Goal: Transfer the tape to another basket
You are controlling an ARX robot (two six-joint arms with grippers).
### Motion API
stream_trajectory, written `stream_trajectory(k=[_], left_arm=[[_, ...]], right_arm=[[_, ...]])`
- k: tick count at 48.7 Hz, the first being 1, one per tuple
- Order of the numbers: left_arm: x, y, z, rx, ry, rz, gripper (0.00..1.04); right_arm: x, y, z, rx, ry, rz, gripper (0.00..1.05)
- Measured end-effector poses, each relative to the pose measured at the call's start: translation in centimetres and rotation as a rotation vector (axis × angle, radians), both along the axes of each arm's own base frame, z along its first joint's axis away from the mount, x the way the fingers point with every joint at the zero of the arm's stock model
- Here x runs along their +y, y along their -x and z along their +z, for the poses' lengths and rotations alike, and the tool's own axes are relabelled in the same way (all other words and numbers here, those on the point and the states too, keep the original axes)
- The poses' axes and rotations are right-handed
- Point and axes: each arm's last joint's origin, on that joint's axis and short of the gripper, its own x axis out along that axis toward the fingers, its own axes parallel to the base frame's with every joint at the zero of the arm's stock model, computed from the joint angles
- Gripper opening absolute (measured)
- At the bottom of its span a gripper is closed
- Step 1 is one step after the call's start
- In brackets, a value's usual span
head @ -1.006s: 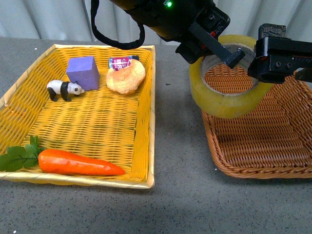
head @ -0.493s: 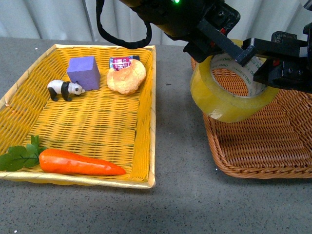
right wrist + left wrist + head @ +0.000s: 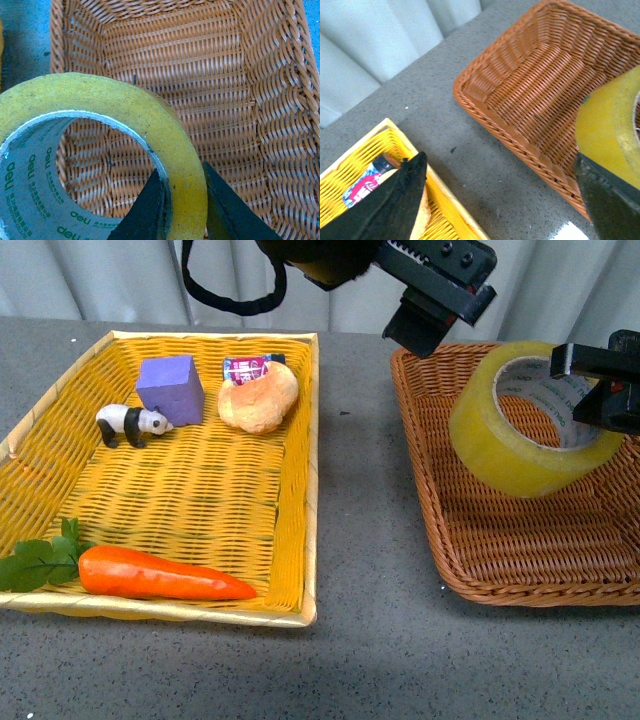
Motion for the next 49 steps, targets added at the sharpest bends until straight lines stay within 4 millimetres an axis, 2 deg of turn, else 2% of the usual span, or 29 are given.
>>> stream_trajectory(k=[3, 10, 14, 22, 26, 27, 30, 35, 39, 40, 45, 49], left_arm=[[1.0, 0.1, 0.4, -0.028, 0.038, 0.072, 1.0], [3.3, 0.5, 1.0, -0.1, 0.113, 0.24, 0.98], [5.4, 1.1, 1.3, -0.146, 0.179, 0.373, 0.98], [8.8, 1.9, 1.0, -0.204, 0.227, 0.56, 0.98], [9.8, 2.1, 0.7, -0.203, 0.247, 0.619, 0.98], [10.6, 2.4, 0.6, -0.207, 0.269, 0.681, 0.98], [10.8, 2.6, 0.5, -0.214, 0.265, 0.704, 0.98], [10.9, 3.1, 0.4, -0.224, 0.276, 0.753, 0.98], [11.0, 3.6, 0.4, -0.243, 0.296, 0.789, 0.98], [11.3, 4.7, 0.7, -0.351, 0.359, 0.693, 0.88], [12.3, 6.5, 0.2, -0.413, 0.406, 0.589, 0.74], [13.3, 8.3, -0.3, -0.425, 0.402, 0.581, 0.61]], right_arm=[[-0.7, -0.6, -0.6, 0.011, 0.002, -0.013, 0.15], [-1.9, -1.8, -2.0, 0.036, 0.007, -0.028, 0.15], [-2.5, -2.6, -3.4, 0.061, 0.006, -0.022, 0.15], [-3.1, -3.8, -5.6, 0.092, 0.021, -0.018, 0.15], [-3.0, -4.4, -6.1, 0.093, 0.031, -0.007, 0.15], [-3.1, -4.8, -6.3, 0.075, 0.03, 0.001, 0.28], [-3.2, -5.0, -5.7, 0.029, 0.024, -0.002, 0.4], [-3.7, -4.4, -3.9, -0.078, 0.025, -0.008, 0.59], [-4.0, -3.7, -2.7, -0.145, 0.037, -0.021, 0.7], [-4.7, -1.8, -1.5, -0.497, 0.118, -0.04, 0.76], [-4.4, 0.7, -2.0, -0.67, 0.139, -0.023, 0.61], [-4.3, 2.6, -1.1, -0.777, 0.147, -0.021, 0.49]])
